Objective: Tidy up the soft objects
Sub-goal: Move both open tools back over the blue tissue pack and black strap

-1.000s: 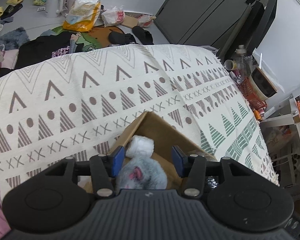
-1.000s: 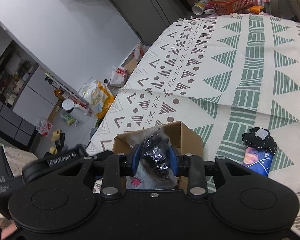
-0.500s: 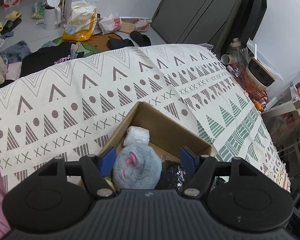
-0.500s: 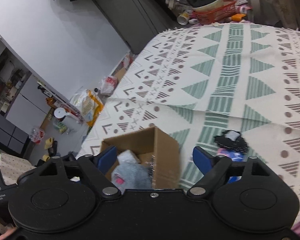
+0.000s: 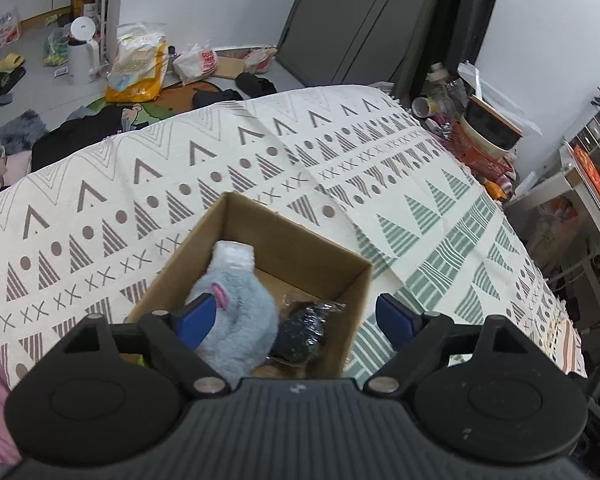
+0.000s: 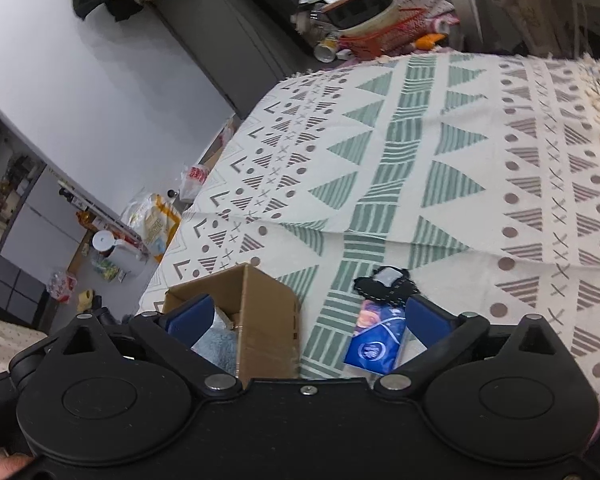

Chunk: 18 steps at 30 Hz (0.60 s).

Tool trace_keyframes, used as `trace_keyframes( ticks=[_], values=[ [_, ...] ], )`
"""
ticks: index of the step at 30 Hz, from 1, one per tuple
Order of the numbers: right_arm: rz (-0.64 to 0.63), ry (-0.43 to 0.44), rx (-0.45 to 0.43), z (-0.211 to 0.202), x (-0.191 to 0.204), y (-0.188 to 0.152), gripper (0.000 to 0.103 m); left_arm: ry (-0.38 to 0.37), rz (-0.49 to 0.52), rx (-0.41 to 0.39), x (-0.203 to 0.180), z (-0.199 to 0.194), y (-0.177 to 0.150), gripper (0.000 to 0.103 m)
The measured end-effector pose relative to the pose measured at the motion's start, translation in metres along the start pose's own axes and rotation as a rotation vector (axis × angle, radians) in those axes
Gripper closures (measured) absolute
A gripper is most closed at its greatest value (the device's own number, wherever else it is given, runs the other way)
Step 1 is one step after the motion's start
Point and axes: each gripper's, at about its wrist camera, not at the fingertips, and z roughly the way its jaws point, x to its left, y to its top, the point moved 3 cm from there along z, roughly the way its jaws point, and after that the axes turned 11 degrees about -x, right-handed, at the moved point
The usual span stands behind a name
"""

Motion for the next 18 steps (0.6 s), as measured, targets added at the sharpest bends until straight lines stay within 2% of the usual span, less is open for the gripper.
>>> trace_keyframes(
  ticks=[13,18],
  values=[
    [0.050,-0.017,-0.026,-0.014,-0.051,0.009,0.000,-0.009,0.058,-0.003,-0.038,-0.005,-0.012,0.017],
    [0.064,-0.019,-0.033,-0.015,-0.069,0.016,0.000,-0.024,0.075,0.026,-0.052,-0.002,-0.021,0.017]
  ],
)
